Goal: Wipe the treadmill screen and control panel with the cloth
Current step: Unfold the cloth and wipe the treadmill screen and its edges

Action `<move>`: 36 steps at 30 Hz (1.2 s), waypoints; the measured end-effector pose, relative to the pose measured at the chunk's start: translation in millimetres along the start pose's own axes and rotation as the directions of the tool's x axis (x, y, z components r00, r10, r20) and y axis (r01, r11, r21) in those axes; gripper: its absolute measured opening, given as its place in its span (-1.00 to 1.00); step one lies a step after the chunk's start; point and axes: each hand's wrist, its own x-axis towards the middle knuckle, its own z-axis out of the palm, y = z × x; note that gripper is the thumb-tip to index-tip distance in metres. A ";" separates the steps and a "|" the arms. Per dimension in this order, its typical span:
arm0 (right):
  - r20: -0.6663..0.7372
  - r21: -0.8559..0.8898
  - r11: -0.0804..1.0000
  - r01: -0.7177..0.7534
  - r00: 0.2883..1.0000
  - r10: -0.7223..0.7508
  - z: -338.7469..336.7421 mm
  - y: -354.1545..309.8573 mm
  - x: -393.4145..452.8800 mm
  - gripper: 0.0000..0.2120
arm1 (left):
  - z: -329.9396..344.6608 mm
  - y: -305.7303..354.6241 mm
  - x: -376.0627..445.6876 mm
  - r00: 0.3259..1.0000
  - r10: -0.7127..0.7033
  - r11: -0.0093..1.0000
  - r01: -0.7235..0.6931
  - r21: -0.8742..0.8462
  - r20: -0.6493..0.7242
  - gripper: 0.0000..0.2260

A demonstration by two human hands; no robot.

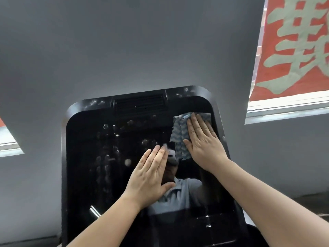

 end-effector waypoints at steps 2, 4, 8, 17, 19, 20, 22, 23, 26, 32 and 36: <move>0.015 0.017 1.000 -0.017 1.000 0.017 0.7 -2.6 -20.9 -0.37 | 0.7 -1.4 0.0 1.000 0.000 1.000 0.000 -0.008 0.000 -0.17; 0.044 0.029 0.999 -0.018 0.999 0.017 3.5 -6.7 -50.7 -0.38 | 0.0 -2.0 -1.0 1.000 0.005 1.000 -0.005 -0.013 -0.008 -0.18; 0.093 0.034 0.999 -0.025 0.995 0.022 6.2 -14.2 -87.6 -0.39 | 1.9 -2.1 -2.7 1.000 0.014 0.999 -0.014 -0.045 -0.018 -0.22; 0.051 0.090 0.979 -0.180 0.983 0.176 -4.7 -10.3 17.1 -0.31 | 1.9 -1.1 -2.2 1.000 0.018 0.999 -0.019 -0.044 -0.021 -0.21; 0.038 0.093 0.972 -0.214 0.977 0.211 -1.0 -16.8 -0.3 -0.31 | 1.0 -1.7 -1.9 1.000 0.013 0.999 -0.014 -0.042 -0.014 -0.21; 0.030 0.097 0.969 -0.229 0.973 0.227 1.4 -21.5 -14.4 -0.31 | 1.0 -1.7 -1.9 1.000 0.012 0.999 -0.012 -0.042 -0.006 -0.21; 0.026 0.096 0.965 -0.245 0.970 0.244 5.9 -29.0 -41.8 -0.33 | 1.6 -2.4 -1.9 1.000 0.018 0.998 -0.018 -0.053 -0.004 -0.20; 0.031 0.091 0.966 -0.242 0.970 0.240 7.9 -30.7 -52.0 -0.33 | 2.3 -2.5 -2.7 1.000 0.020 0.998 -0.020 -0.060 -0.006 -0.21; 0.036 0.038 0.985 -0.169 0.985 0.167 7.3 -21.8 -46.9 -0.30 | 1.3 -3.1 -3.2 1.000 0.020 0.997 -0.021 -0.073 -0.021 -0.21; 0.031 -0.025 0.997 -0.076 0.997 0.076 -7.0 0.7 32.5 -0.29 | 1.0 -2.5 -1.8 1.000 0.018 0.998 -0.018 -0.066 -0.005 -0.20; -0.028 -0.050 0.996 -0.067 0.997 0.066 -8.6 -1.5 32.1 -0.30 | -0.2 -1.9 -1.6 1.000 0.014 0.998 -0.013 -0.068 0.017 -0.21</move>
